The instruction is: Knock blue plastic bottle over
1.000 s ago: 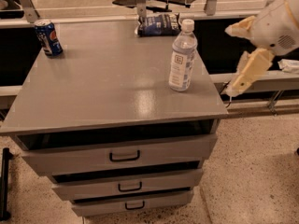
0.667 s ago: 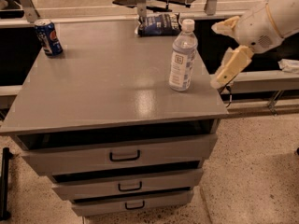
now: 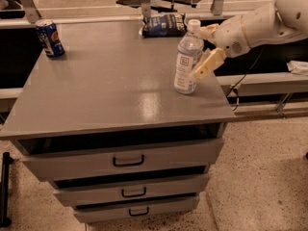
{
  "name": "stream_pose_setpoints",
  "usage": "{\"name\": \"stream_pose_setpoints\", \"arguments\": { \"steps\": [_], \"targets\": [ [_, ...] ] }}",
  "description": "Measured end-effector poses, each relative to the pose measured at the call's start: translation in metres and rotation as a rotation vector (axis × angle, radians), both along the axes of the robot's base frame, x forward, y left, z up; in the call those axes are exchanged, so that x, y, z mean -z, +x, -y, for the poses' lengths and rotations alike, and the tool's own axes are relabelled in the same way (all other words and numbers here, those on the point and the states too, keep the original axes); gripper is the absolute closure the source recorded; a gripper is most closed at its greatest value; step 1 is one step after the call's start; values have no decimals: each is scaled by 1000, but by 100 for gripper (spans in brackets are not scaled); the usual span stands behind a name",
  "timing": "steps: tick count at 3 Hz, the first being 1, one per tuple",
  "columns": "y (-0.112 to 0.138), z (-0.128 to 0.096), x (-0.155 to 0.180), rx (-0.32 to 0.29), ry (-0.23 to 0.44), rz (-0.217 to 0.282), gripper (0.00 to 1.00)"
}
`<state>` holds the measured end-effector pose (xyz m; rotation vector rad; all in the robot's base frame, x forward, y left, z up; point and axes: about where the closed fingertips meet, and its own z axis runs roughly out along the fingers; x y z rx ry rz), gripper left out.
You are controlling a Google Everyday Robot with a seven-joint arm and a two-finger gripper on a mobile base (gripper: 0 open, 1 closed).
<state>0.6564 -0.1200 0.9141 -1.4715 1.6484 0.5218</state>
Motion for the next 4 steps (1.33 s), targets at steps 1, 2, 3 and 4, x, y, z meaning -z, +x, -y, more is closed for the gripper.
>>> {"name": "stream_pose_setpoints", "arguments": {
  "steps": [1, 2, 3, 4],
  "targets": [
    [4, -24, 23, -8, 72, -48, 0],
    [-9, -64, 40, -37, 108, -100, 0],
    [-35, -115, 67, -95, 108, -177, 0],
    [-62, -166, 81, -188, 73, -216, 0]
  ]
}}
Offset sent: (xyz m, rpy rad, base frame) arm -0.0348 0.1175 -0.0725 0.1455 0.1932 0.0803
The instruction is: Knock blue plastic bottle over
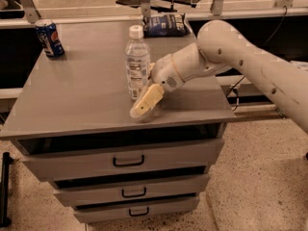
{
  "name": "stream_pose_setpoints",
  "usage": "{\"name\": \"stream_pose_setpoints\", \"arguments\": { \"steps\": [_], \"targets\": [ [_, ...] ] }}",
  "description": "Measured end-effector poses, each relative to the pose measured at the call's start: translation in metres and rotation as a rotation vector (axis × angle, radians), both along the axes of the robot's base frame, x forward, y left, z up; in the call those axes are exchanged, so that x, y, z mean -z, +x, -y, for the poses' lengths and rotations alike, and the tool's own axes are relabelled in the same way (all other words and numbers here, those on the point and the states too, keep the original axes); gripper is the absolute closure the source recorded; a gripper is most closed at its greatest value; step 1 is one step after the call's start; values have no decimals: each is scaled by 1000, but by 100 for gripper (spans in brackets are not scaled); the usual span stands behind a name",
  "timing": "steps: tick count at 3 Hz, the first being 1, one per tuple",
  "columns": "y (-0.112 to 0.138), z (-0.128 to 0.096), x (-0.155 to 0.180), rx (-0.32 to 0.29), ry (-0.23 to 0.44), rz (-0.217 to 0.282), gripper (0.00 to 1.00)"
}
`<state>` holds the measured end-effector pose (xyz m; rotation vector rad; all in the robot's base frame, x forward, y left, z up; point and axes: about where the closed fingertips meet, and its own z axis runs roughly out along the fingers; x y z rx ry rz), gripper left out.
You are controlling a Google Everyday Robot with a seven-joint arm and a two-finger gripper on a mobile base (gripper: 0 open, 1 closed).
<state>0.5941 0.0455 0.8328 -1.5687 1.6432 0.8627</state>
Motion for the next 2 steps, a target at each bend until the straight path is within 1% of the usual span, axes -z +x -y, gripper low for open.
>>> {"name": "stream_pose_setpoints", "arguments": {
  "steps": [1, 2],
  "targets": [
    [-18, -39, 2, -81, -22, 0, 0],
    [-18, -58, -7, -110, -25, 13, 0]
  ]
}}
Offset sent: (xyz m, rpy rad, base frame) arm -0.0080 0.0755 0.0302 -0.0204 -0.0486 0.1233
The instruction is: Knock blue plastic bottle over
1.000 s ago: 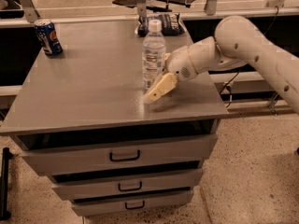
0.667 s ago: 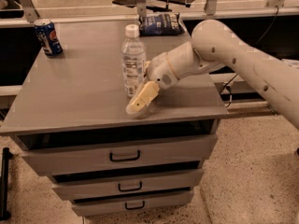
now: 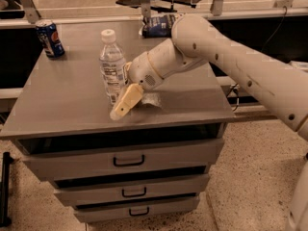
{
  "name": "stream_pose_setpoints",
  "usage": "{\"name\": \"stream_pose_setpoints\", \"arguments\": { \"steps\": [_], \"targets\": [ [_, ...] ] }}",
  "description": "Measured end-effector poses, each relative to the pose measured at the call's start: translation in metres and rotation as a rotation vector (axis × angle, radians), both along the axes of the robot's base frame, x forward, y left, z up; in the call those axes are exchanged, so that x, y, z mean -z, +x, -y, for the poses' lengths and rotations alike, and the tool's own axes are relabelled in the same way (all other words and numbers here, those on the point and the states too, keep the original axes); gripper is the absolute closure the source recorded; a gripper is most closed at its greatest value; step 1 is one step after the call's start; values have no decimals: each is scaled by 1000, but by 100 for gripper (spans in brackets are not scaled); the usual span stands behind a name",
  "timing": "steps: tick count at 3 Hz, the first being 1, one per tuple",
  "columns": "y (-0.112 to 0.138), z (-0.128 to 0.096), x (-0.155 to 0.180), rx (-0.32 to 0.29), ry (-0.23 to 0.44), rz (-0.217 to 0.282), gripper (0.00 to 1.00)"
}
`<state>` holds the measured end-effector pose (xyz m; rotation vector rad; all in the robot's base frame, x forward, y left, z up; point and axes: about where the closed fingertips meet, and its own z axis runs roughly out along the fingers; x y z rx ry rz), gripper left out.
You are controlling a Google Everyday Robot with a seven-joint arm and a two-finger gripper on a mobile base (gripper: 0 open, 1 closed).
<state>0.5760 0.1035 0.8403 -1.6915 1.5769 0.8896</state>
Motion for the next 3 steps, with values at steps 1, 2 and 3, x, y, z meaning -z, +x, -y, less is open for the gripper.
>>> {"name": "stream_pose_setpoints", "arguments": {
  "steps": [1, 2, 3],
  "targets": [
    [10, -14, -21, -9, 6, 35, 0],
    [22, -21, -39, 8, 10, 44, 0],
    [28, -31, -49, 31, 7, 23, 0]
  ]
}}
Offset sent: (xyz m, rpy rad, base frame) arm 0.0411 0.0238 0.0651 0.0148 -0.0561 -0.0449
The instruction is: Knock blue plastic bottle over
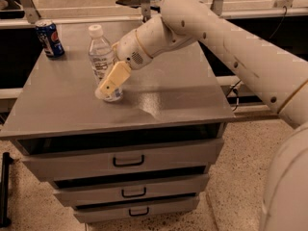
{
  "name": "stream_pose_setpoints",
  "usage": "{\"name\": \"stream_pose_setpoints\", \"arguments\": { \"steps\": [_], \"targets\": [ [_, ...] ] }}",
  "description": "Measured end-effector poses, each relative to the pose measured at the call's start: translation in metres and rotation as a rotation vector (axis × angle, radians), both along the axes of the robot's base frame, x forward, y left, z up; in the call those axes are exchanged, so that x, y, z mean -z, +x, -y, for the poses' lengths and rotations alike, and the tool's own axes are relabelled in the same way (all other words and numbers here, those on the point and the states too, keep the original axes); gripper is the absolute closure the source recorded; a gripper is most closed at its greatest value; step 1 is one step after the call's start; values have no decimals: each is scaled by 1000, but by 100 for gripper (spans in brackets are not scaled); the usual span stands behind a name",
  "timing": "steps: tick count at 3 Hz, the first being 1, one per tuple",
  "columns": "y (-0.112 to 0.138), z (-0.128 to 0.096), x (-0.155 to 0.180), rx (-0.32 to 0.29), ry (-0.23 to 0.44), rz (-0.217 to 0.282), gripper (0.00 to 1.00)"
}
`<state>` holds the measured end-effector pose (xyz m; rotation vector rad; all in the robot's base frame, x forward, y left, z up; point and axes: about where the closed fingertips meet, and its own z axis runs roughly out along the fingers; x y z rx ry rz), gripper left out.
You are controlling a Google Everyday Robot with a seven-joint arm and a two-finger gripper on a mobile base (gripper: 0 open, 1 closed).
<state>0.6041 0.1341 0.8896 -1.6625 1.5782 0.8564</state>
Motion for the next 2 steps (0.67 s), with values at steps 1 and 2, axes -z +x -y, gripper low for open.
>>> {"name": "stream_pose_setpoints", "arguments": {
  "steps": [1, 2],
  "targets": [
    [3, -11, -3, 18, 0, -29, 14],
    [2, -25, -7, 16, -14, -50, 38]
  ]
}}
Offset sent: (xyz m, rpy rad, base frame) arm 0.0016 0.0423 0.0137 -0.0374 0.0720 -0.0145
